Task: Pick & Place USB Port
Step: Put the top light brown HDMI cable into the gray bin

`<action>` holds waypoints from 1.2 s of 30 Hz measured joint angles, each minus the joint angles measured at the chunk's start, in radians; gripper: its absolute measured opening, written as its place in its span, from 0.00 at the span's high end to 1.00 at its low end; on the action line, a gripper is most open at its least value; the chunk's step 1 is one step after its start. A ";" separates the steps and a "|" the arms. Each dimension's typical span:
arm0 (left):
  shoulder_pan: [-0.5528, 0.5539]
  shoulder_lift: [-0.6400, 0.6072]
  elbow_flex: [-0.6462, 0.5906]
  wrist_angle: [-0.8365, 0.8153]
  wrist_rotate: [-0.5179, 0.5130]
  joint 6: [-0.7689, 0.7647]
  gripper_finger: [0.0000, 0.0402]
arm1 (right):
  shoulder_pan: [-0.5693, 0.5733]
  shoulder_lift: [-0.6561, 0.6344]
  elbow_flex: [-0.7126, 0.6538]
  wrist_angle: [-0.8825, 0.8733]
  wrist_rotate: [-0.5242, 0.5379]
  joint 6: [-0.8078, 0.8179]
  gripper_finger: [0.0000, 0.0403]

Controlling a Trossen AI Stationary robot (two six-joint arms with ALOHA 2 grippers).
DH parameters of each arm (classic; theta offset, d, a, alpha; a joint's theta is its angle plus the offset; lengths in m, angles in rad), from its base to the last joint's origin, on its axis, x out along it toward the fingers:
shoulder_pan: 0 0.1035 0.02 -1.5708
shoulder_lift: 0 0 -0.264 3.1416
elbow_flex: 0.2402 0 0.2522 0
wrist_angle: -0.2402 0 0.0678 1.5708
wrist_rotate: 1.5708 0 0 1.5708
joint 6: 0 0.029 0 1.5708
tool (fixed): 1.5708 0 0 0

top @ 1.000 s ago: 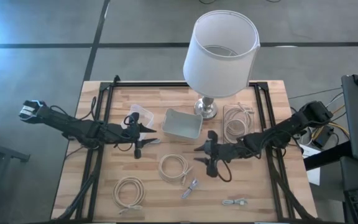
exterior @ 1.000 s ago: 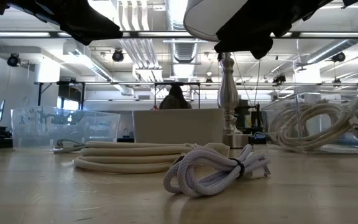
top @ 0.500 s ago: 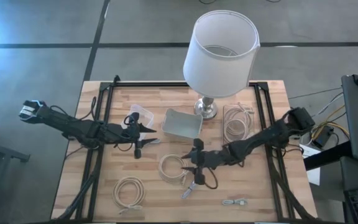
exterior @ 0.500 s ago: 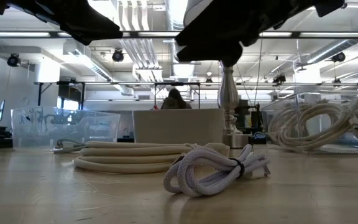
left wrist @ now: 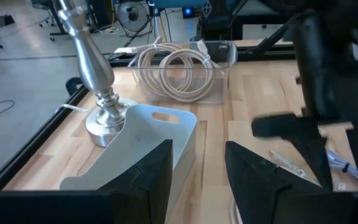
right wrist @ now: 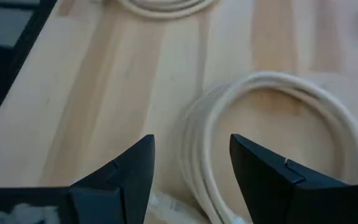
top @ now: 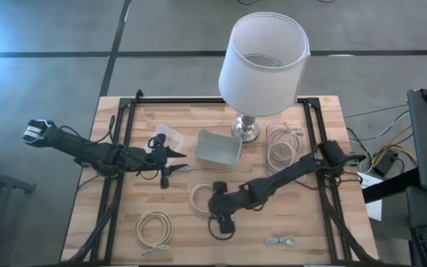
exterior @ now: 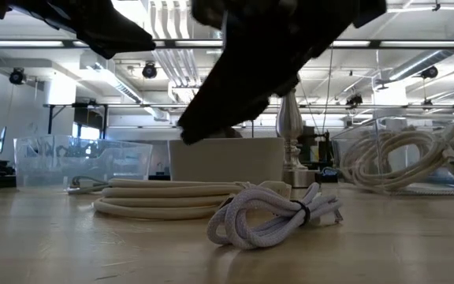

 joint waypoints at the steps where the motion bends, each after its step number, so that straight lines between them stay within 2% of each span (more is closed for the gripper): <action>1: 0.000 0.001 0.000 -0.003 0.000 -0.007 0.62 | 0.000 0.018 0.025 -0.020 -0.010 -0.014 0.49; 7: 0.000 0.013 -0.001 -0.003 0.001 -0.024 0.62 | -0.007 0.097 0.124 -0.152 -0.019 -0.023 0.49; 12: 0.000 0.018 -0.001 -0.005 0.002 -0.028 0.62 | -0.015 0.151 0.160 -0.160 -0.038 -0.022 0.49; 17: 0.000 0.019 -0.001 -0.001 0.002 -0.041 0.62 | -0.028 0.186 0.172 -0.171 -0.027 0.089 0.51; 22: 0.000 0.018 -0.001 0.000 0.003 -0.051 0.62 | -0.031 0.184 0.166 -0.185 -0.025 0.093 0.62; 30: 0.000 0.018 -0.001 0.000 0.003 -0.059 0.62 | -0.032 0.174 0.197 -0.244 -0.040 0.095 0.93; 36: 0.000 0.018 -0.001 0.001 0.003 -0.092 0.62 | -0.030 0.139 0.270 -0.383 -0.037 0.094 0.92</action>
